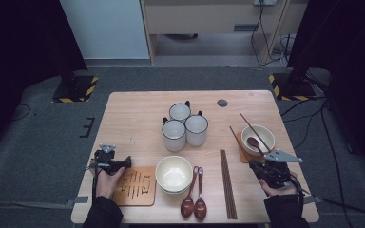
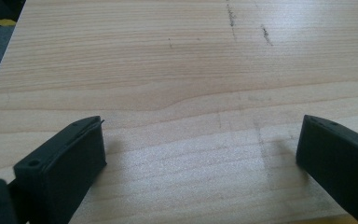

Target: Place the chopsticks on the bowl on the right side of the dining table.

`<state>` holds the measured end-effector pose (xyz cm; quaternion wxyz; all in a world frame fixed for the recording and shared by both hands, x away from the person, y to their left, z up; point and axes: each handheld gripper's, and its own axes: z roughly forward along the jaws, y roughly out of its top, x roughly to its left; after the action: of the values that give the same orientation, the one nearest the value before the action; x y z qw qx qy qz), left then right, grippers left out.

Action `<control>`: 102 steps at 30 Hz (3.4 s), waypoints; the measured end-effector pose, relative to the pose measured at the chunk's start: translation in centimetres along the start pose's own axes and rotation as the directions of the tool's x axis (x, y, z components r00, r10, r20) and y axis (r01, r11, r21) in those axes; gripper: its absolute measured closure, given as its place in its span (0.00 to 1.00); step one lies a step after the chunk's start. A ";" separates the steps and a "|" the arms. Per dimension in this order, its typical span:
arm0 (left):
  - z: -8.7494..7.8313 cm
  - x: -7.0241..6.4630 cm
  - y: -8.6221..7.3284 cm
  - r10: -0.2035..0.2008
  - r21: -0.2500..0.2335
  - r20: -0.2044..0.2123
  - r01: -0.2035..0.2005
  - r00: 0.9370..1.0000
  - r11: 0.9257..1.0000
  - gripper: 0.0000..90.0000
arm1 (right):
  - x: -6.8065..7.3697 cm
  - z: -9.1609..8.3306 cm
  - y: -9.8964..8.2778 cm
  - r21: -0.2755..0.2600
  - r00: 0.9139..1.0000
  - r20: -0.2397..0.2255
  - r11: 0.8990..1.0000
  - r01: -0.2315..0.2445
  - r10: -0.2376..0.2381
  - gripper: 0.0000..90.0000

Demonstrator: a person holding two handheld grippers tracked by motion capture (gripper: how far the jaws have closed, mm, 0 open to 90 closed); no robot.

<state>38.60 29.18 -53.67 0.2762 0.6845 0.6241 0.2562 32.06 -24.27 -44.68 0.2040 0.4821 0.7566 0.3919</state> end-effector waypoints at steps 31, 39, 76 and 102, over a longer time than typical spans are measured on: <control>0.0 0.0 0.0 0.000 0.000 0.000 0.000 1.000 1.000 0.00 | -0.9 -2.4 3.0 -0.105 1.000 -0.009 0.994 -0.030 0.029 0.94; 0.0 0.0 0.0 0.000 0.000 0.000 0.000 1.000 1.000 0.00 | -1.2 -3.0 3.6 -0.124 0.999 -0.009 0.992 -0.034 0.033 0.94; 0.0 0.0 0.0 0.000 0.000 0.000 0.000 1.000 1.000 0.00 | -5.9 -2.7 6.2 -0.135 0.997 0.002 0.988 -0.076 0.077 0.94; 0.0 0.0 0.0 0.000 0.000 0.000 0.000 1.000 1.000 0.00 | -10.6 -1.5 6.5 -0.091 0.996 0.024 0.992 -0.083 0.086 0.94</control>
<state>38.60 29.18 -53.67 0.2763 0.6845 0.6241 0.2562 39.51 -32.79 -39.36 0.2194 0.5094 0.7141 0.4271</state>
